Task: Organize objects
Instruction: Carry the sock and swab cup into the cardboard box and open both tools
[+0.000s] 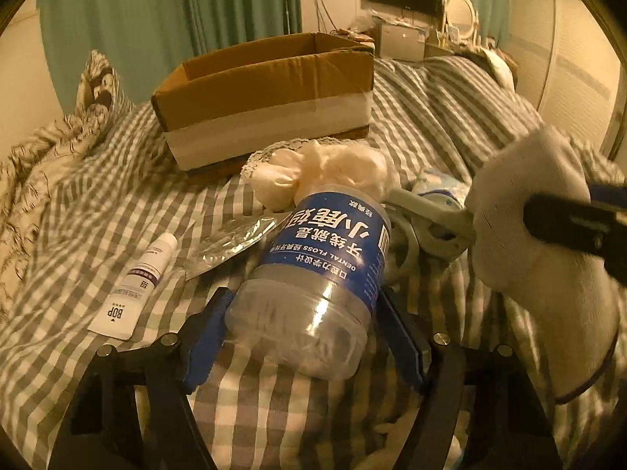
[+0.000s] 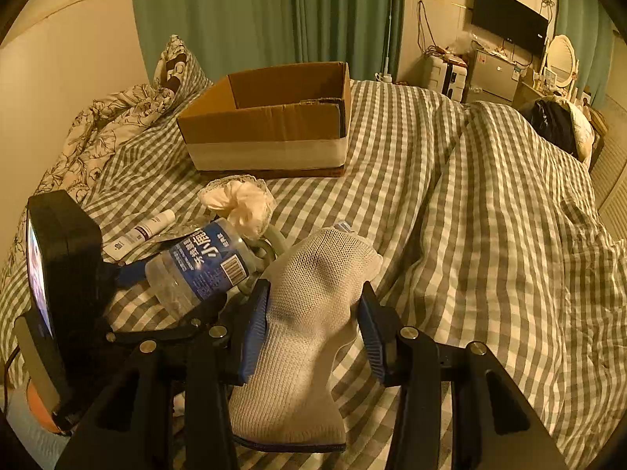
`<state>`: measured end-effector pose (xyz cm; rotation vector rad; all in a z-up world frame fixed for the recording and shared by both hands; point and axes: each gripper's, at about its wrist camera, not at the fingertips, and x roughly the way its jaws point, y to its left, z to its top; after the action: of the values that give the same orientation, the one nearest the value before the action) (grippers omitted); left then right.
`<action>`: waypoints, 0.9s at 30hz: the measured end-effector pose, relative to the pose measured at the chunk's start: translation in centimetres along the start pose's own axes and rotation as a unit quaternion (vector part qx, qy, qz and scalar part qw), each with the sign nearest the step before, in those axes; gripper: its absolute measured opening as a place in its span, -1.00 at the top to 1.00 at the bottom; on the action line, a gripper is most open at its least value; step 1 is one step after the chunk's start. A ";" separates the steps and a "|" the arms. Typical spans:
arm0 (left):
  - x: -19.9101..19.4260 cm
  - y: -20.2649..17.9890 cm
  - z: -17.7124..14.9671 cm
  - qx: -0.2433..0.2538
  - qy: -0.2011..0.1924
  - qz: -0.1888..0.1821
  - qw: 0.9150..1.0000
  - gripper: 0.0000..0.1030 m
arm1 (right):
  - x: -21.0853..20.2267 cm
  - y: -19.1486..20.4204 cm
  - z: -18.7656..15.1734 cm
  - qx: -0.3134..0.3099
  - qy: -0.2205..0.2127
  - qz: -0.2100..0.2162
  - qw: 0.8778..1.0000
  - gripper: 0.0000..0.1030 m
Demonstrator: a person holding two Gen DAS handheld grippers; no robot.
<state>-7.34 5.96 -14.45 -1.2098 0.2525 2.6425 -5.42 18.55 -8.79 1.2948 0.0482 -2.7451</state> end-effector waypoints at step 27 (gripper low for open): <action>-12.0 4.6 14.3 -0.030 -0.158 0.050 0.986 -0.35 | -7.8 -0.3 12.7 -0.038 -0.137 0.001 0.990 0.16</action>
<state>-11.30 3.49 4.16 -0.7945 0.1830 2.8954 -10.27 18.56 5.37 0.8880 0.1255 -2.8602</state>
